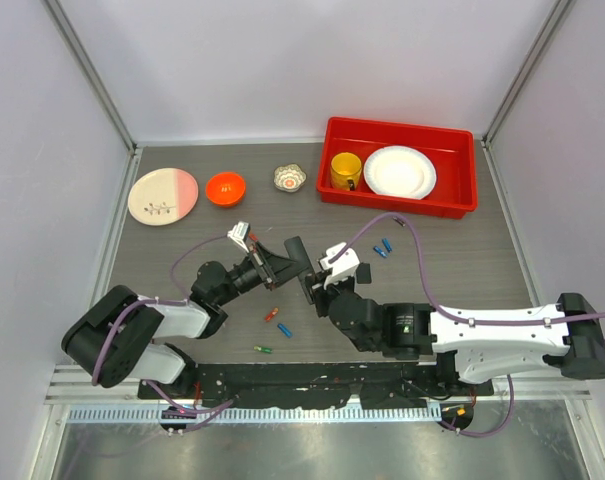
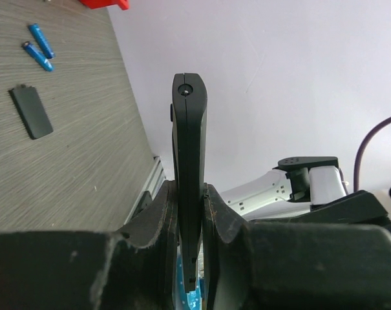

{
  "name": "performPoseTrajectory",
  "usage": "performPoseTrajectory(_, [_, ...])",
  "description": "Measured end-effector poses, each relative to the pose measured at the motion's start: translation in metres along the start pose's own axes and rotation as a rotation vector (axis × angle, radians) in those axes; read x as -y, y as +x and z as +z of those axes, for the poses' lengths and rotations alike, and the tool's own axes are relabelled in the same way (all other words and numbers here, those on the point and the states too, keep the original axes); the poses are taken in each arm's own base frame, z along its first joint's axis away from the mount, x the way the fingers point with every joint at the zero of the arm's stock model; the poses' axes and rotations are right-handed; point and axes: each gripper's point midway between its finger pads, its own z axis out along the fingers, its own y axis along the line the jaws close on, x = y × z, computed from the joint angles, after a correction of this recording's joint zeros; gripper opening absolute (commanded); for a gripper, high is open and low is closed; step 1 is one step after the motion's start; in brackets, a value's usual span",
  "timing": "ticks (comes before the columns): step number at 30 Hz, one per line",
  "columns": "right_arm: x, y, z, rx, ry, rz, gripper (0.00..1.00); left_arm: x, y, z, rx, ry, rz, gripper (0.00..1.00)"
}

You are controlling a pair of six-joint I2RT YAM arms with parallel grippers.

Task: Load the batteries into the remote control
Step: Load the battery into the remote control.

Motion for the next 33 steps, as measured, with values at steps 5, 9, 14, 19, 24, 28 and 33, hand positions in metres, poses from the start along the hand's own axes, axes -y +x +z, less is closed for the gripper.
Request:
performPoseTrajectory(5, [-0.001,0.007,0.003,-0.009,0.003,-0.010,0.01,0.008,0.002,0.003,-0.015,0.027,0.004,0.00])
performPoseTrajectory(9, [-0.001,0.010,0.004,-0.014,0.007,-0.018,0.01,0.010,0.005,0.003,-0.026,0.033,0.006,0.00])
performPoseTrajectory(14, [-0.001,0.011,0.005,-0.016,0.010,-0.015,0.01,0.013,0.006,0.003,-0.029,0.041,0.009,0.00])
performPoseTrajectory(19, [-0.002,0.012,0.005,-0.018,0.012,-0.007,0.01,0.016,0.006,0.002,-0.030,0.050,0.013,0.00])
performPoseTrajectory(24, [-0.001,0.014,0.005,-0.024,0.014,-0.004,0.01,0.017,0.006,0.002,-0.028,0.053,0.026,0.00])
performPoseTrajectory(28, [-0.002,0.017,0.005,-0.037,0.008,-0.007,0.01,0.017,0.006,0.002,-0.029,0.054,0.038,0.00])
performPoseTrajectory(33, [-0.006,0.019,0.002,-0.071,-0.016,-0.024,0.01,0.019,0.006,0.003,-0.027,0.059,0.044,0.00])
